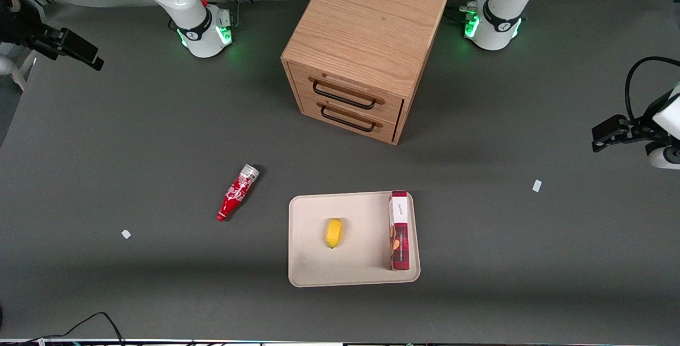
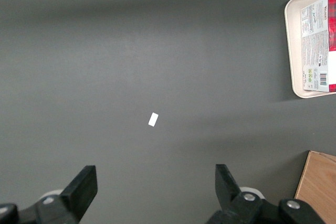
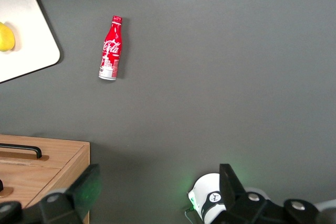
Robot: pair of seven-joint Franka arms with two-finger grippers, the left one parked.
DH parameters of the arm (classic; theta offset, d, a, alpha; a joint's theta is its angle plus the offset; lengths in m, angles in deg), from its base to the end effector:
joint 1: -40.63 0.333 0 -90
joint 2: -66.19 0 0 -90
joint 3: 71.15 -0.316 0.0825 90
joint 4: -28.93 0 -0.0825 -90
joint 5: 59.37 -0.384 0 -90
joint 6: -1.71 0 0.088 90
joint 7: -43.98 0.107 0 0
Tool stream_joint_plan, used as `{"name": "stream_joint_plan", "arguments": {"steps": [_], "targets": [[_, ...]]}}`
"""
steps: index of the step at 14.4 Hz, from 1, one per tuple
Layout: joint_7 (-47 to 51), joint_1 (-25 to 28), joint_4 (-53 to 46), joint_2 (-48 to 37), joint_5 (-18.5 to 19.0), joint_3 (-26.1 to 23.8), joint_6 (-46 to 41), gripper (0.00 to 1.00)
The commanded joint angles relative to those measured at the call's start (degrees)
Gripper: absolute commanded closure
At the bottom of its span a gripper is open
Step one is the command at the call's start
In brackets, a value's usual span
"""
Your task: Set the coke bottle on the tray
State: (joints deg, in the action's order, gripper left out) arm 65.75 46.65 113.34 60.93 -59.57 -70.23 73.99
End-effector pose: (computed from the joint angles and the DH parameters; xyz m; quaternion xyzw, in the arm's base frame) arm 0.4874 0.0435 0.6918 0.9877 -0.1442 -0.0588 0.0116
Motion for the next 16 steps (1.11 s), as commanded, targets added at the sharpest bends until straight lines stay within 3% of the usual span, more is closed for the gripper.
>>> {"name": "stream_joint_plan", "arguments": {"steps": [1,9,11,14,16], "targets": [[-0.9,-0.9,-2.7,1.0,-1.2,-0.2,-3.4,0.00],[-1.1,-0.2,-2.7,1.2,-1.4,-0.8,-3.7,0.00],[0.0,-0.2,-5.2,2.8,-3.0,-2.0,-3.0,0.00],[9.8,-0.1,-9.3,9.4,-5.9,-4.3,-1.7,0.00],[18.3,0.0,-6.7,12.1,-7.9,-5.4,2.0,0.00]]}}
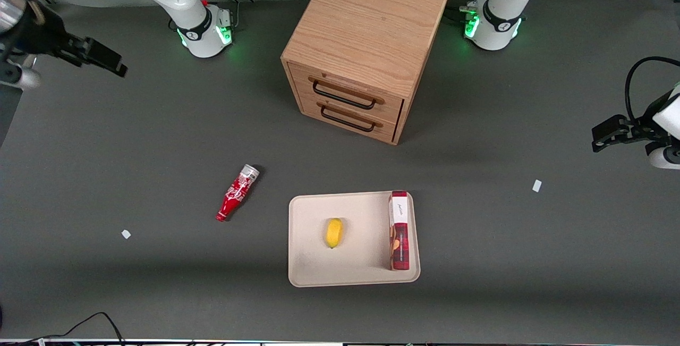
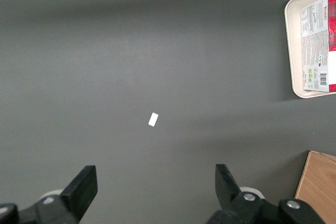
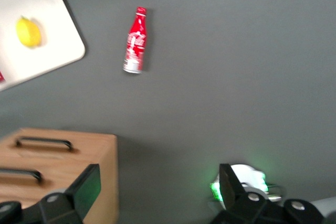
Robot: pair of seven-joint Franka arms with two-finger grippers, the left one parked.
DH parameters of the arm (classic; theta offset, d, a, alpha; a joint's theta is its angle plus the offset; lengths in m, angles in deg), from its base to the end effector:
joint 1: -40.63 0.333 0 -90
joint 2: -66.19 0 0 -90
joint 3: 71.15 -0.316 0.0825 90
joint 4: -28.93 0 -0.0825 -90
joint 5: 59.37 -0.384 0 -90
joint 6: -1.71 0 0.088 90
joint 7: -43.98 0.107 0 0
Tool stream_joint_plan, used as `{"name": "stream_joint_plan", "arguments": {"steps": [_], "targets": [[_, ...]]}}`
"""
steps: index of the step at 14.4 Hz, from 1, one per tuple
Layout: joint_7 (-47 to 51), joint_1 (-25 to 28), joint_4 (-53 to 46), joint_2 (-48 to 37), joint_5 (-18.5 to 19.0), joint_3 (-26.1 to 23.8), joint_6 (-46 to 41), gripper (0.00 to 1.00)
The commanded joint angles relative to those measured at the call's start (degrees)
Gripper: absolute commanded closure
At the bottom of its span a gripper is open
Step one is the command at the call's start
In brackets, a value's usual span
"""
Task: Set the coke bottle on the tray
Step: 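Move the open right gripper down over the red Coca-Cola bottle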
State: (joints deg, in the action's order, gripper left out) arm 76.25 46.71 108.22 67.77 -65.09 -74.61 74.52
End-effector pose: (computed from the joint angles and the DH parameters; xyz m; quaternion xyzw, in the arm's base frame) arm 0.5199 0.0997 0.6714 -0.9790 0.1851 0.0832 0.0211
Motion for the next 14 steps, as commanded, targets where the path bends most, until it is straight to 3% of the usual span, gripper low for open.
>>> {"name": "stream_joint_plan", "arguments": {"steps": [1,6,12,14], "targets": [[11.6,-0.1,0.5,7.2,-2.4,-2.2,3.6,0.00],[19.0,0.1,21.8,11.1,-1.0,-5.0,28.6,0.00],[26.9,0.4,27.0,25.3,6.2,-6.7,53.5,0.00],[29.3,0.5,30.0,28.2,10.2,-6.7,61.0,0.00]]}}
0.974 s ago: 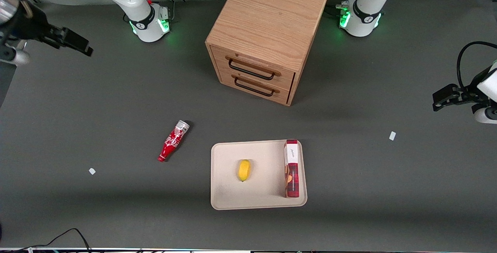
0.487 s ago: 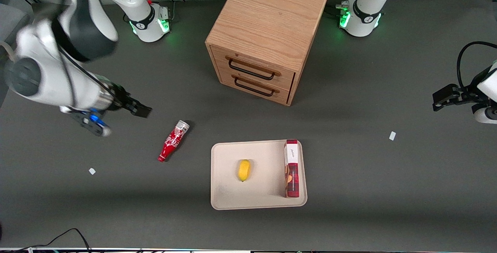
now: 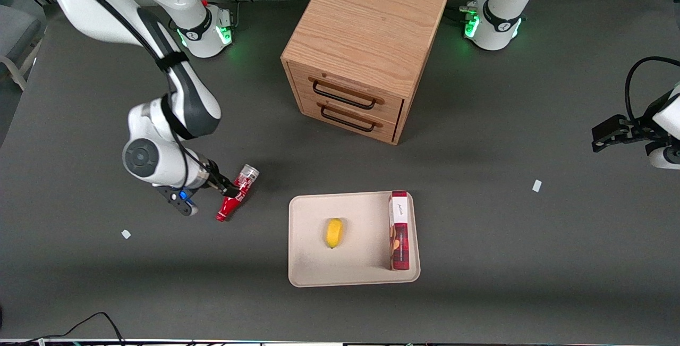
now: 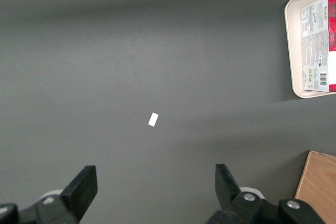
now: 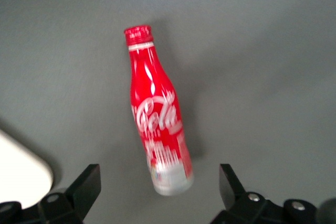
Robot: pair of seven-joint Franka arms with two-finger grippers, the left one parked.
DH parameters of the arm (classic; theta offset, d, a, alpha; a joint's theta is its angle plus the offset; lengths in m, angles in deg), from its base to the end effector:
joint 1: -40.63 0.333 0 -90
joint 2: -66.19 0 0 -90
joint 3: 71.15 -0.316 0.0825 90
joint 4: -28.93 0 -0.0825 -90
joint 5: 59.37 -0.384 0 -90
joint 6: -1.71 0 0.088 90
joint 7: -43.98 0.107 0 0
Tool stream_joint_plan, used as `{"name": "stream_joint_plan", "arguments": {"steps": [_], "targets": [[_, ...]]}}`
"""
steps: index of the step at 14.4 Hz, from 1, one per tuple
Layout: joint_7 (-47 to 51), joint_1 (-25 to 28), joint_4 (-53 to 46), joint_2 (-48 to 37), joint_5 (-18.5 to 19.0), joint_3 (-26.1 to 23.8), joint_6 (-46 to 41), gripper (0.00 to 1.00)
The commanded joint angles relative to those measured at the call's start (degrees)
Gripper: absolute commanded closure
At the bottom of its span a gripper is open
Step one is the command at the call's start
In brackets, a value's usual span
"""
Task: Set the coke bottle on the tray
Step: 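Move the open right gripper down over the red Coca-Cola bottle, then close the right gripper around the bottle's body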
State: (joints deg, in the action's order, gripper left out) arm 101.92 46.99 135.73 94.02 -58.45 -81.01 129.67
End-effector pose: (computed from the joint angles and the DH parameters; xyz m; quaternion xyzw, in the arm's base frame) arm 0.6040 0.1693 0.2504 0.9317 -0.3575 -0.0643 0.0054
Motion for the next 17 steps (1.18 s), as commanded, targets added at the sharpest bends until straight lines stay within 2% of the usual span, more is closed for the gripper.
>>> {"name": "stream_joint_plan", "arguments": {"steps": [1,3,4,5,6,11,12,14,17], "targets": [[5.0,0.1,3.1,3.1,4.8,-0.3,8.0,0.00],[5.9,0.2,3.3,4.9,5.5,-0.7,10.6,0.00],[5.8,0.2,3.3,5.3,5.5,-0.7,11.2,0.07],[5.8,0.2,3.2,5.4,5.6,-0.7,11.1,0.62],[5.7,0.3,3.2,5.4,5.6,-0.8,10.9,1.00],[5.1,0.3,3.2,4.5,5.7,-2.0,10.4,1.00],[5.1,0.7,3.1,3.1,6.8,-2.6,8.6,1.00],[4.7,0.8,1.5,-2.0,11.6,-4.1,0.8,1.00],[-3.1,0.8,-3.4,-7.9,12.1,-6.1,-10.2,1.00]]}}
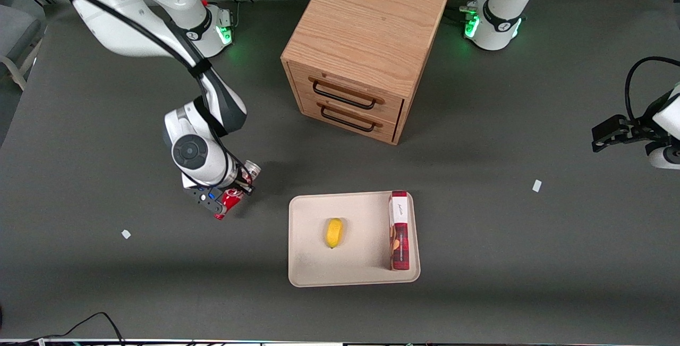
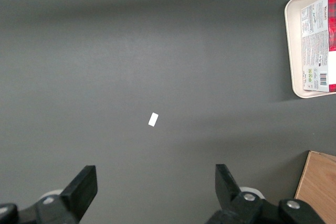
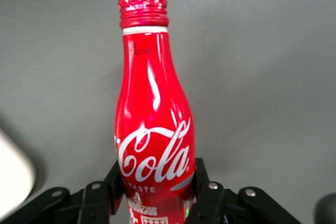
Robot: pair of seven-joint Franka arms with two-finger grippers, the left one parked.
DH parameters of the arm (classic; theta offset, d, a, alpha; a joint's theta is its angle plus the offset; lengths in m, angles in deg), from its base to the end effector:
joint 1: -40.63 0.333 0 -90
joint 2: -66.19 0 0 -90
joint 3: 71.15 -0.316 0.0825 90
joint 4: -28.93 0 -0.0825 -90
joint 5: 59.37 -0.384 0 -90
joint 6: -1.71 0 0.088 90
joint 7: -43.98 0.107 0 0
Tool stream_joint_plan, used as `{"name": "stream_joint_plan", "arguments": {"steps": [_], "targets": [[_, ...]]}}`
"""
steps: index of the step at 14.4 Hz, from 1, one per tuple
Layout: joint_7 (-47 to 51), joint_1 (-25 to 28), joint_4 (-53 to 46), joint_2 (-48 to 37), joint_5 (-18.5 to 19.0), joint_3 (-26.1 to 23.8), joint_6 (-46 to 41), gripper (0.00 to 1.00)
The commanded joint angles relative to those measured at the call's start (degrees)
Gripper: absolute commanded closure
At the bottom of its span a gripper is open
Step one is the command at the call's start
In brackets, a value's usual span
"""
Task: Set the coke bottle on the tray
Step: 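Close the right gripper around the bottle's body, then lift the bottle and carry it onto the white tray beside the lemon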
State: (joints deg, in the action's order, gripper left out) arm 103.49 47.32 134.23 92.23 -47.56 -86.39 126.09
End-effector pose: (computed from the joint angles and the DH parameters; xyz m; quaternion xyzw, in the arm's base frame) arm 0.5923 0.2187 0.2810 0.9609 -0.2713 -0.0226 0.0504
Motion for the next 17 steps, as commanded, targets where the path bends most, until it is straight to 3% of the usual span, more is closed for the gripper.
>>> {"name": "stream_joint_plan", "arguments": {"steps": [1,5,9,17], "targets": [[-8.6,0.4,-4.6,-7.1,1.2,-1.0,-9.1,1.00],[-22.6,0.4,-25.4,-0.8,0.4,-4.9,-19.6,1.00],[-22.3,2.0,-42.1,14.8,0.7,-9.5,-17.9,1.00],[-14.9,4.6,-44.1,34.4,0.7,-10.2,1.7,1.00]]}}
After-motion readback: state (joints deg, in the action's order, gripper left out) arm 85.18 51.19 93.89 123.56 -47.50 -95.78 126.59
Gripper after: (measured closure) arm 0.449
